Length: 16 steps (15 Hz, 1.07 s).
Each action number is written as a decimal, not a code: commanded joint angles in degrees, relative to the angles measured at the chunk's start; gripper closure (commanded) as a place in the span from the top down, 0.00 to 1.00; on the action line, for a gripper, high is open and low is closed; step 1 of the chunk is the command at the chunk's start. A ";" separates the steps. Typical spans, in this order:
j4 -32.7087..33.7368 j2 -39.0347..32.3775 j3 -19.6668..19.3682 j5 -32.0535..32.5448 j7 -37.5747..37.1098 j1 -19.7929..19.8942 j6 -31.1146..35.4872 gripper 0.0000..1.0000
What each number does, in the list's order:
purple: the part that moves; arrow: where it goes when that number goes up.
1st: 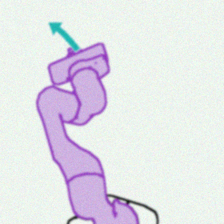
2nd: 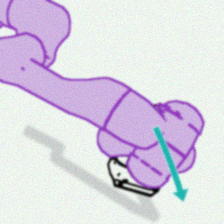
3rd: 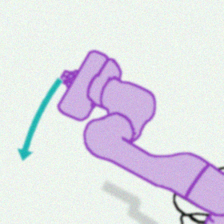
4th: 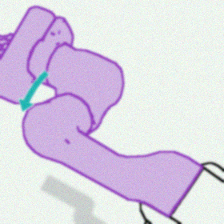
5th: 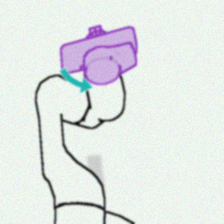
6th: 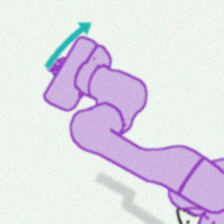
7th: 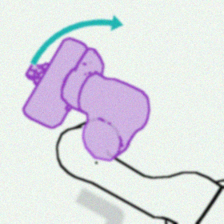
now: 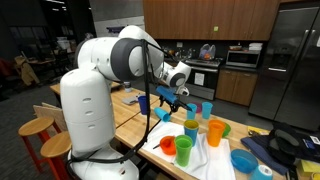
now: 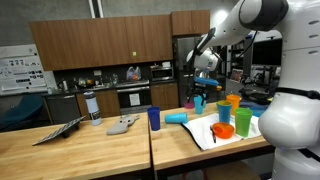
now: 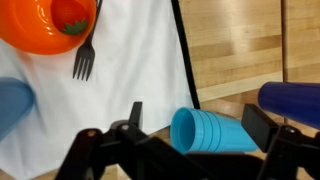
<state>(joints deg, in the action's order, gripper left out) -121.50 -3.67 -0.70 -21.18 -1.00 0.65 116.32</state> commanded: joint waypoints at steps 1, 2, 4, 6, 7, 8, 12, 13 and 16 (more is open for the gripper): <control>0.77 -1.98 -0.06 -1.53 -2.75 0.29 0.94 1.00; 0.88 -2.32 -0.05 -1.42 -2.72 0.33 1.12 1.00; 0.81 -2.87 0.21 -1.28 -3.06 0.15 1.76 1.00; 0.59 -3.19 0.42 -0.84 -2.11 -0.02 3.24 1.00; 0.43 -3.29 0.56 -0.11 -2.00 -0.22 4.23 1.00; 0.79 -3.76 0.63 0.33 -1.29 -0.22 4.34 1.00; 1.06 -5.05 1.34 0.88 0.55 -0.41 6.27 1.00; 0.88 -5.36 1.55 0.93 0.77 -0.56 7.30 1.00; 1.29 -6.62 1.70 1.66 1.76 -0.40 8.91 1.00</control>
<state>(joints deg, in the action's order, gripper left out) -121.38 -8.89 0.93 -21.03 -0.25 0.32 123.83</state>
